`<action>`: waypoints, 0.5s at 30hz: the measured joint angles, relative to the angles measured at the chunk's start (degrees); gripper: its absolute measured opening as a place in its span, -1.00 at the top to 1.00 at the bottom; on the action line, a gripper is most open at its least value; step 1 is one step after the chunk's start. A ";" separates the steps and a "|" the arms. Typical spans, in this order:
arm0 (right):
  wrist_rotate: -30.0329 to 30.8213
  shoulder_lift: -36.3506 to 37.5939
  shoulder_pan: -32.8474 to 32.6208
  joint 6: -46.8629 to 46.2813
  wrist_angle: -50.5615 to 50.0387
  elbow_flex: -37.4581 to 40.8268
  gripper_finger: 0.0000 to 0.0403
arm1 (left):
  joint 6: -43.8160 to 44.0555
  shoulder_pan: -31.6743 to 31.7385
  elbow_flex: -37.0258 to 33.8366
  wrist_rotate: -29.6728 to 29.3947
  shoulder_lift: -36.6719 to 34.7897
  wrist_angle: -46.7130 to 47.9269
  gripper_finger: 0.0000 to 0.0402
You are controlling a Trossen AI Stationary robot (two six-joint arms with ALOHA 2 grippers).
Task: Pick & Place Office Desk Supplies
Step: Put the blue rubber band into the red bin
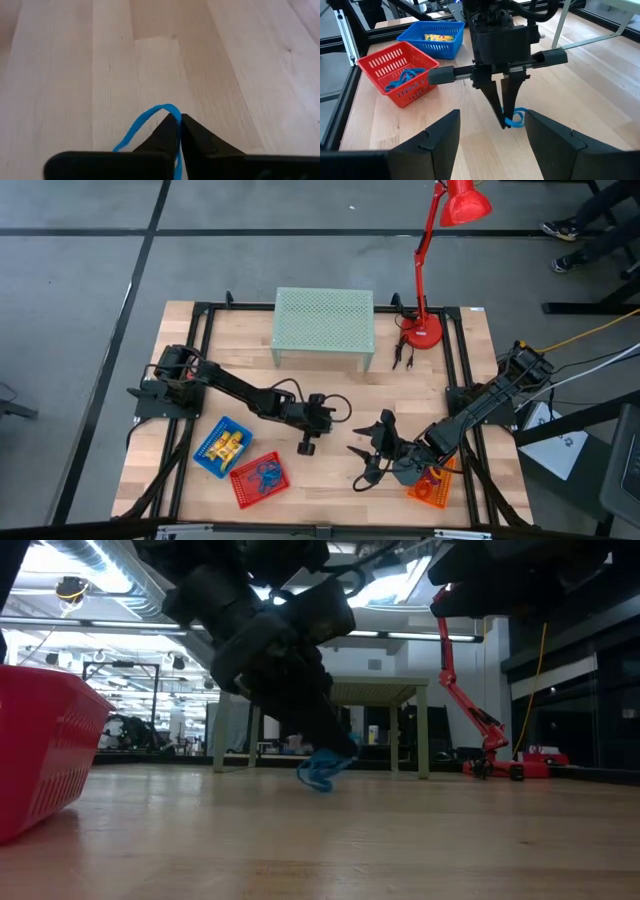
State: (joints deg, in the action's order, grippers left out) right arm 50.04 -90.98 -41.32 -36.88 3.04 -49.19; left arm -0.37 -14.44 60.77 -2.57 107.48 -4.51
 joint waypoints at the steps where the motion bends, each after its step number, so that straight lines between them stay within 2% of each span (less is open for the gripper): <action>1: -0.13 0.00 0.00 0.02 0.01 0.00 -0.12 | 0.28 -0.01 0.00 0.01 0.00 0.01 0.87; 9: -0.39 -0.02 0.00 0.04 0.04 0.00 -0.12 | 0.64 -0.02 0.00 -1.15 0.00 -0.81 0.52; 15: -0.59 -0.02 0.00 0.05 0.25 0.00 -0.12 | 0.21 -0.02 0.00 -0.21 0.00 -1.96 0.45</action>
State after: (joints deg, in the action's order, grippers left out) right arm 49.45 -91.00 -41.32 -36.83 3.29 -49.19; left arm -0.16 -14.46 60.77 -2.78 107.48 -6.47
